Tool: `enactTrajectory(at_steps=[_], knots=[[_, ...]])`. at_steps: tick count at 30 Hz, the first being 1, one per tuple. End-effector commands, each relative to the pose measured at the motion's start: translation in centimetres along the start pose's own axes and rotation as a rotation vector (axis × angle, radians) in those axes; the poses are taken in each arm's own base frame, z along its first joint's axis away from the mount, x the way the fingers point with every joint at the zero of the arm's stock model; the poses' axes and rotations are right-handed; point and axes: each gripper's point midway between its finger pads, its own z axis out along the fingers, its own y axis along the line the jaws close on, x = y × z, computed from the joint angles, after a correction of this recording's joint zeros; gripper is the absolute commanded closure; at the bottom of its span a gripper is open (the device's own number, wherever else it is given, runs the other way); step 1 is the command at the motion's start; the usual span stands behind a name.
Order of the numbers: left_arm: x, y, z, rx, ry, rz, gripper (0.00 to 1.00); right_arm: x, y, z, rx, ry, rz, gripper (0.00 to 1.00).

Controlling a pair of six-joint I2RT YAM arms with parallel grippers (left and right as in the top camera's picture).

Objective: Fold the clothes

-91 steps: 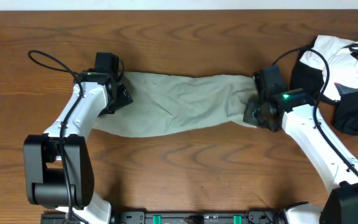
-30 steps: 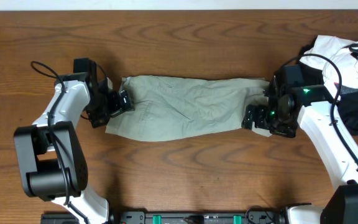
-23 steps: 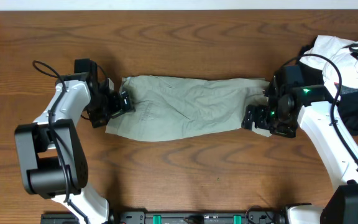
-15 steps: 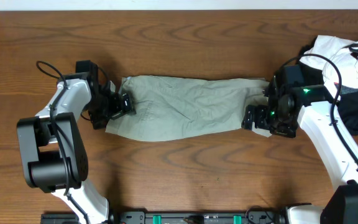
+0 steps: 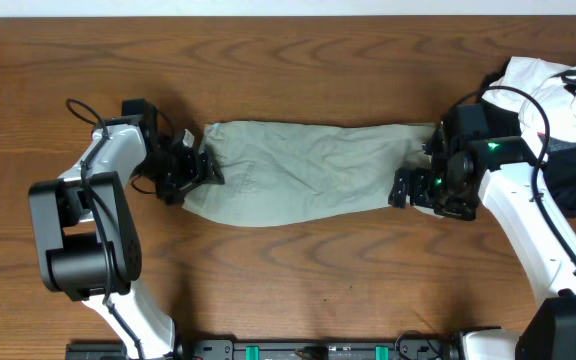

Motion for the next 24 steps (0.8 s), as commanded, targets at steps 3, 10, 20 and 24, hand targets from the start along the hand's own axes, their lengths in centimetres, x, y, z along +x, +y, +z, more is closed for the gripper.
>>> enactTrajectory(at_steps=[3, 10, 20, 24], knots=[[1.6, 0.3, 2.0, 0.031, 0.080, -0.009, 0.50, -0.5, 0.6, -0.9, -0.019, -0.033, -0.024, 0.01], [1.2, 0.1, 1.6, 0.033, 0.064, 0.001, 0.80, -0.6, 0.7, -0.9, -0.019, -0.035, -0.025, 0.01], [-0.5, -4.3, -5.2, 0.060, -0.137, 0.104, 0.94, -0.6, 0.7, -0.9, -0.020, -0.036, -0.024, 0.01], [0.0, -7.0, -9.8, 0.084, -0.277, 0.158, 0.94, -0.6, 0.7, -0.9, -0.020, -0.035, -0.021, 0.01]])
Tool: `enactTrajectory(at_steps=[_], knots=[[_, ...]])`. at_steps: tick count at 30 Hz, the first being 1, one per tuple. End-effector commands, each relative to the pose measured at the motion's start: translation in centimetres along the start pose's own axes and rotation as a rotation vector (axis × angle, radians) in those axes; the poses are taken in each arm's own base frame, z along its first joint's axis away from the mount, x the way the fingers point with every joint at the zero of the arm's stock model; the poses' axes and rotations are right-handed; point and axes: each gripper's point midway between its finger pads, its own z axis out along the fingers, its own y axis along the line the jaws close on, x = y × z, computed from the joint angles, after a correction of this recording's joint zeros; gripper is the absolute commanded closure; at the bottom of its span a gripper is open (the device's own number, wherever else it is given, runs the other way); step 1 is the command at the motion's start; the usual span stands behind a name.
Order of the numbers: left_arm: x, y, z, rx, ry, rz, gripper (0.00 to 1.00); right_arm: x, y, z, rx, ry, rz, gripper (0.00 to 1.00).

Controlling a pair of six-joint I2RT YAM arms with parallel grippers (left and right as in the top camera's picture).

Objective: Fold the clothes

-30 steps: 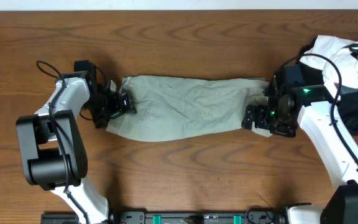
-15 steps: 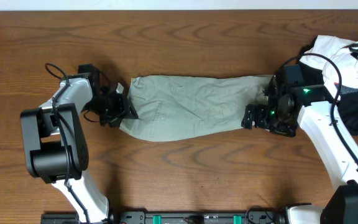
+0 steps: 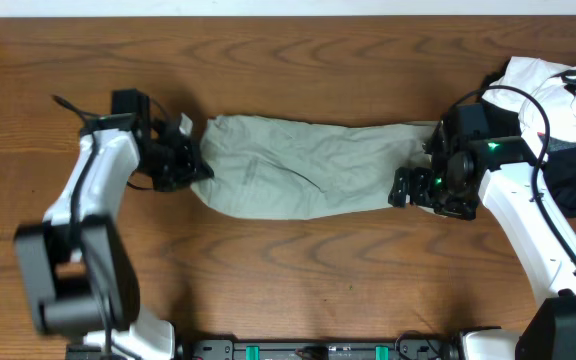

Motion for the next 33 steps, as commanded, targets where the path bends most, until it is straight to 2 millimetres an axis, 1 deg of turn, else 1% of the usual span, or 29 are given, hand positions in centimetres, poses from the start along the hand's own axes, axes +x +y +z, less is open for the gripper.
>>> enactTrajectory(at_steps=[1, 4, 5, 7, 10, 12, 13, 15, 18, 20, 24, 26, 28, 30, 32, 33], knots=[[-1.3, -3.7, -5.2, 0.030, -0.165, 0.071, 0.94, -0.5, 0.6, -0.9, -0.018, -0.031, -0.020, 0.01], [-0.8, -5.8, -8.6, 0.052, -0.270, 0.098, 0.94, -0.5, 0.6, -0.8, -0.018, -0.031, -0.019, 0.01], [-0.5, -6.7, -10.1, 0.063, -0.314, 0.107, 0.94, -0.5, 0.6, -0.8, -0.019, -0.031, -0.019, 0.01], [0.0, -8.2, -12.3, 0.082, -0.381, 0.125, 0.94, -0.4, 0.8, -0.8, -0.027, -0.028, -0.022, 0.01], [1.4, -11.1, -16.2, 0.147, -0.483, 0.182, 0.94, -0.3, 1.1, -0.8, -0.037, -0.025, -0.025, 0.01], [2.5, -13.1, -18.9, 0.194, -0.553, 0.207, 0.94, -0.3, 1.1, -0.8, -0.036, -0.024, -0.025, 0.01], [3.3, -14.4, -20.8, 0.226, -0.599, 0.234, 0.94, -0.3, 1.0, -0.8, -0.036, -0.025, -0.024, 0.01], [4.2, -16.0, -23.4, 0.256, -0.663, 0.257, 0.94, -0.3, 1.1, -0.8, -0.036, -0.024, -0.025, 0.01], [6.3, -19.3, -28.4, 0.327, -0.776, 0.306, 0.94, -0.3, 1.0, -0.8, -0.036, -0.025, -0.025, 0.01], [7.3, -20.9, -30.9, 0.363, -0.829, 0.337, 0.94, -0.3, 1.1, -0.8, -0.036, -0.024, -0.025, 0.01], [9.7, -24.5, -37.0, 0.440, -0.960, 0.392, 0.94, -0.3, 1.0, -0.8, -0.036, -0.024, -0.025, 0.01], [10.7, -26.1, -39.6, 0.486, -1.015, 0.412, 0.94, -0.3, 1.0, -0.8, -0.036, -0.023, -0.025, 0.01], [11.7, -27.5, -41.3, 0.532, -1.035, 0.454, 0.94, -0.3, 1.0, -0.8, -0.036, -0.024, -0.025, 0.01], [12.5, -28.4, -42.6, 0.553, -1.058, 0.481, 0.94, -0.3, 1.0, -0.8, -0.036, -0.023, -0.025, 0.01], [13.1, -29.0, -43.5, 0.585, -1.069, 0.479, 0.94, -0.3, 1.0, -0.8, -0.037, -0.023, -0.024, 0.01], [13.6, -29.6, -43.8, 0.605, -1.065, 0.517, 0.94, -0.3, 1.1, -0.8, -0.042, -0.021, -0.024, 0.01]])
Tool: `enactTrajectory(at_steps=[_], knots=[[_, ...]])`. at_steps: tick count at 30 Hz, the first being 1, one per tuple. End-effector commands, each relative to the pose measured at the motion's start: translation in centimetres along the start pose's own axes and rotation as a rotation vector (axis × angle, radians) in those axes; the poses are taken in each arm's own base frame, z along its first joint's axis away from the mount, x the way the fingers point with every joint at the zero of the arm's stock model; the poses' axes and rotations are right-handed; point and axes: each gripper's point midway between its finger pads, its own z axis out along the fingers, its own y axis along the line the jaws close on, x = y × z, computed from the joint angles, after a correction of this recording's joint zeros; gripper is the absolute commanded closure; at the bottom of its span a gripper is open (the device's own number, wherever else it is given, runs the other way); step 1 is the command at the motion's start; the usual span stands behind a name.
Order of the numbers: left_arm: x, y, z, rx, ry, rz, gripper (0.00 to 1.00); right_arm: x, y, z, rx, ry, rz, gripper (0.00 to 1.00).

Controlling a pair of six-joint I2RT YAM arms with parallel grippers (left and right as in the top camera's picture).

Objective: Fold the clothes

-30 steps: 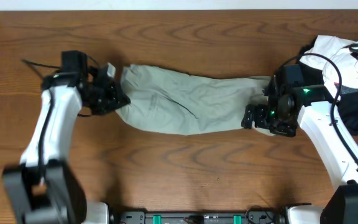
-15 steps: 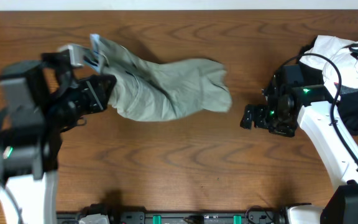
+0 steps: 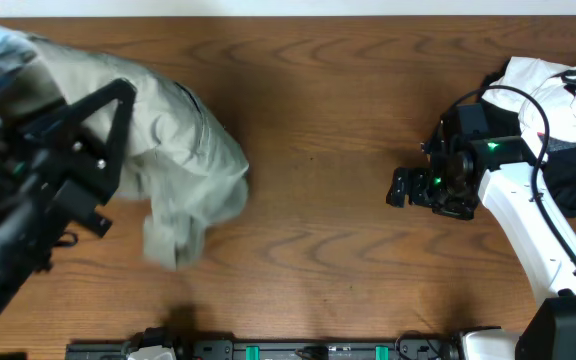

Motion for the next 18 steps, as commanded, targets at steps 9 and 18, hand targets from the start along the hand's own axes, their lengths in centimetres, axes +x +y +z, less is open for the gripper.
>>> enactTrajectory(at_steps=[9, 18], knots=[[-2.1, 4.0, 1.6, -0.160, -0.071, -0.002, 0.93, 0.0, 4.1, -1.2, -0.215, 0.002, -0.040, 0.02], [-1.7, 12.6, 6.3, -0.374, -0.012, -0.050, 0.93, 3.1, 12.9, -7.5, -0.825, 0.019, -0.349, 0.18]])
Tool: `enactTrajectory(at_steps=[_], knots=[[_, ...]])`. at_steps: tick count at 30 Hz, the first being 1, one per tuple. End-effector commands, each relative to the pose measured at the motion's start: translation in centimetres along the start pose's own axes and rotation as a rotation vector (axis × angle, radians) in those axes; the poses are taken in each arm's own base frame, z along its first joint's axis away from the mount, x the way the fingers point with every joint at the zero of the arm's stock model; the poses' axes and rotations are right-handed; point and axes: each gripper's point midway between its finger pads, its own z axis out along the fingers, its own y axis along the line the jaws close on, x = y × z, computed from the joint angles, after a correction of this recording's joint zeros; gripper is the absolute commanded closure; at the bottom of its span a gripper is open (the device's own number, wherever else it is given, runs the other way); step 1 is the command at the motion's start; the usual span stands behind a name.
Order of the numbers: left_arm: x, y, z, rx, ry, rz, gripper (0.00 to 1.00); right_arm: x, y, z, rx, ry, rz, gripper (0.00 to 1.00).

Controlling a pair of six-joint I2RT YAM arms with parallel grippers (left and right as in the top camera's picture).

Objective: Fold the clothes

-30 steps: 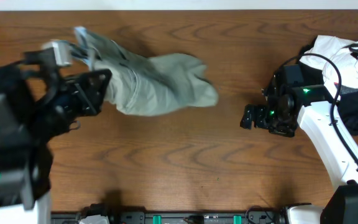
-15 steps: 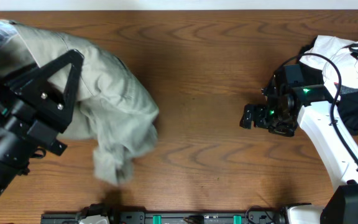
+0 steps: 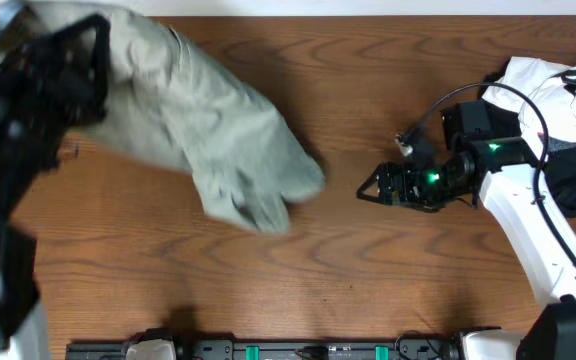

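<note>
A grey-green garment (image 3: pixel 208 120) hangs in the air over the left half of the table, its loose end dangling near the middle. It trails from my left gripper (image 3: pixel 90 38), which is raised high and close to the camera, blurred, and shut on the cloth; its fingertips are hidden by the fabric. My right gripper (image 3: pixel 370 189) is low over the table at centre right, pointing left. Its fingers are spread, nothing is between them, and it is clear of the garment.
A pile of white clothes (image 3: pixel 553 85) with a dark piece beneath lies at the right edge, behind the right arm. The brown wooden table (image 3: pixel 368 285) fills the view. The raised left arm hides the table's left edge.
The left arm, still high, has swung the garment so its hanging end reaches further right, towards the middle. The right gripper has turned to point left and moved slightly left, still with nothing in it.
The garment first lay stretched flat across the table, the left gripper on its left end and the right on its right end. It was then pulled a little tighter. After that the right end was free and the left arm had lifted the garment, which now dangles.
</note>
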Motion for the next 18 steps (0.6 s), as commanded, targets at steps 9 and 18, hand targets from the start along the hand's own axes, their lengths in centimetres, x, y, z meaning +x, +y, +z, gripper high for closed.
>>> enactTrajectory(at_steps=[9, 18], knots=[[-0.2, 0.2, 2.2, 0.015, 0.013, -0.034, 0.93, 3.6, 14.6, -4.6, -0.605, -0.018, -0.426, 0.98], [-1.4, -1.8, 0.6, 0.041, -0.071, -0.055, 0.93, 2.5, 21.5, 1.4, -0.458, -0.086, -0.406, 0.99]])
